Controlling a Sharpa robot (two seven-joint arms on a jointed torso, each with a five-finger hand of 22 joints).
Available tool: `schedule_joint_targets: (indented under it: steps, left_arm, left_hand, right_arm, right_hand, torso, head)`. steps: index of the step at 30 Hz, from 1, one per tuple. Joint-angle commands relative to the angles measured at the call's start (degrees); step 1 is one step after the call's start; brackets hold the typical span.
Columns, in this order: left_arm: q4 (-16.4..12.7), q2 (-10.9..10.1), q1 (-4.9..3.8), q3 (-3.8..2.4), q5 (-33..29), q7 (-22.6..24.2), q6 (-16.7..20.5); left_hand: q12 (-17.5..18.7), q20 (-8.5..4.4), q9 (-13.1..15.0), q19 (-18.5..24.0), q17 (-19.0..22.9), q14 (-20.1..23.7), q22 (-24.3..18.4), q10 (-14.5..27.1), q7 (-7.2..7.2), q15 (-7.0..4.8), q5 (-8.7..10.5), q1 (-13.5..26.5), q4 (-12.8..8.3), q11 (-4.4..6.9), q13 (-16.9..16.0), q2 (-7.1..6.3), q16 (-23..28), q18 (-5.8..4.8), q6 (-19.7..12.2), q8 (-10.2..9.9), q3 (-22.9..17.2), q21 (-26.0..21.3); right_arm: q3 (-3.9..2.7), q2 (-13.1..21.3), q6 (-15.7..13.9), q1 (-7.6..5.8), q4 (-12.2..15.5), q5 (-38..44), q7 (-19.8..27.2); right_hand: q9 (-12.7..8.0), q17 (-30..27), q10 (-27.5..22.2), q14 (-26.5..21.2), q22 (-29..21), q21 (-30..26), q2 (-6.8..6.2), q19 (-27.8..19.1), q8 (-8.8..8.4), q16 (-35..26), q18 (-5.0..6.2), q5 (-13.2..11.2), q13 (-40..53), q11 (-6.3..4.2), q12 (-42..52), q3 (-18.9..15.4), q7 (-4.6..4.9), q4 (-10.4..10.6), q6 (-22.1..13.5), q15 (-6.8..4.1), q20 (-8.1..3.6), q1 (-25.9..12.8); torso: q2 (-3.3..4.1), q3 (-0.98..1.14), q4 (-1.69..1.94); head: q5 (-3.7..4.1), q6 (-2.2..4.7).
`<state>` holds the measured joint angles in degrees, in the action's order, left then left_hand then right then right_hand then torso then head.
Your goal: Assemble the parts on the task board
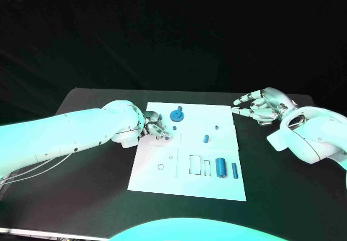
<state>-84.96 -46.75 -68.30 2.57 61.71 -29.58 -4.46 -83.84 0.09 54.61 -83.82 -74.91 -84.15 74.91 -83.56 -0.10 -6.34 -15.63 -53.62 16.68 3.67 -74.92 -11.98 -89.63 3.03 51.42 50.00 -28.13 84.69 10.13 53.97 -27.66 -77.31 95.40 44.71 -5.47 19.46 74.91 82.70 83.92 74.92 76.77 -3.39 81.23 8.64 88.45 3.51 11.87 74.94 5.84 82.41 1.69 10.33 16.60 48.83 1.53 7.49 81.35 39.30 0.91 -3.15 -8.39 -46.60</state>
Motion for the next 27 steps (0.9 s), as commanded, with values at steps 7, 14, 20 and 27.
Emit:
schedule_joint_targets:
  steps: [7,14,20,27]
  left_arm:
    - [-0.48,-0.32,0.03,-0.8,-3.14,0.62,-0.67]
    - [-0.65,-0.93,-0.07,-2.32,-5.79,1.25,-1.77]
    - [-0.39,-1.53,-0.47,-3.96,-8.72,1.85,-2.81]
    - [1.67,-1.07,-2.4,-4.99,-8.57,2.47,-4.12]
  left_hand:
    - [-0.02,-0.35,0.1,-0.39,-14.92,-5.8,1.61,-0.04,0.05,-0.34,0.35,0.21,-0.07,0.08,-1.93,-0.4,-0.28,-0.32,0.48,-0.26,0.72,-0.31]
    - [0.04,-0.36,0.15,-0.44,-14.85,-5.78,1.75,0.04,0.04,-0.35,0.33,-0.44,-0.24,0.09,-1.84,-0.35,-0.24,-0.35,0.38,-0.37,1.19,-0.26]
    - [0.48,-0.3,0.1,-0.31,-14.71,-5.74,1.52,0.59,0.32,-0.23,0.16,-2.0,-0.19,-0.12,-1.05,-0.04,-0.17,-0.3,-0.41,-1.09,2.27,-0.41]
    - [3.12,0.73,-2.15,0.57,-14.67,-5.72,-0.1,3.92,2.16,1.07,-0.2,-5.19,-0.09,-1.72,3.79,1.43,-0.14,0.02,-3.17,-6.11,4.29,-1.27]
  right_arm:
    - [0.01,0.03,0.25,0.21,0.04,0.02,0.98]
    - [0.01,-0.01,0.26,0.34,-0.02,-0.01,1.03]
    - [0.01,-0.09,0.27,0.38,-0.19,-0.01,1.05]
    - [0.01,-0.21,0.27,0.4,-0.61,-0.03,1.03]
  right_hand:
    - [-0.1,9.17,-0.13,4.67,5.2,-0.28,0.06,-0.03,0.32,-0.34,0.09,-0.25,5.47,-0.4,-0.3,-0.35,0.01,0.13,-0.46,-0.33,-0.28,-0.61]
    - [-0.11,9.08,-0.15,4.65,5.12,-0.39,0.08,-0.1,0.33,-0.37,0.12,-0.25,5.45,-0.4,-0.33,-0.37,0.02,0.1,-0.49,-0.33,-0.28,-0.65]
    - [-0.11,9.08,-0.15,4.65,5.12,-0.39,0.08,-0.1,0.33,-0.37,0.12,-0.25,5.45,-0.4,-0.33,-0.37,0.02,0.1,-0.49,-0.33,-0.28,-0.65]
    - [-0.12,9.11,-0.14,4.65,5.16,-0.35,0.1,-0.06,0.37,-0.36,0.11,-0.24,5.46,-0.4,-0.31,-0.39,0.01,0.05,-0.51,-0.33,-0.28,-0.69]
  torso:
    - [0.03,-0.09,0.03]
    - [-0.05,0.08,-0.01]
    - [0.01,0.03,-0.02]
    - [0.05,0.12,-0.06]
  head:
    - [0.07,-0.02]
    - [-0.07,-0.09]
    - [-0.03,0.16]
    - [-0.18,0.54]
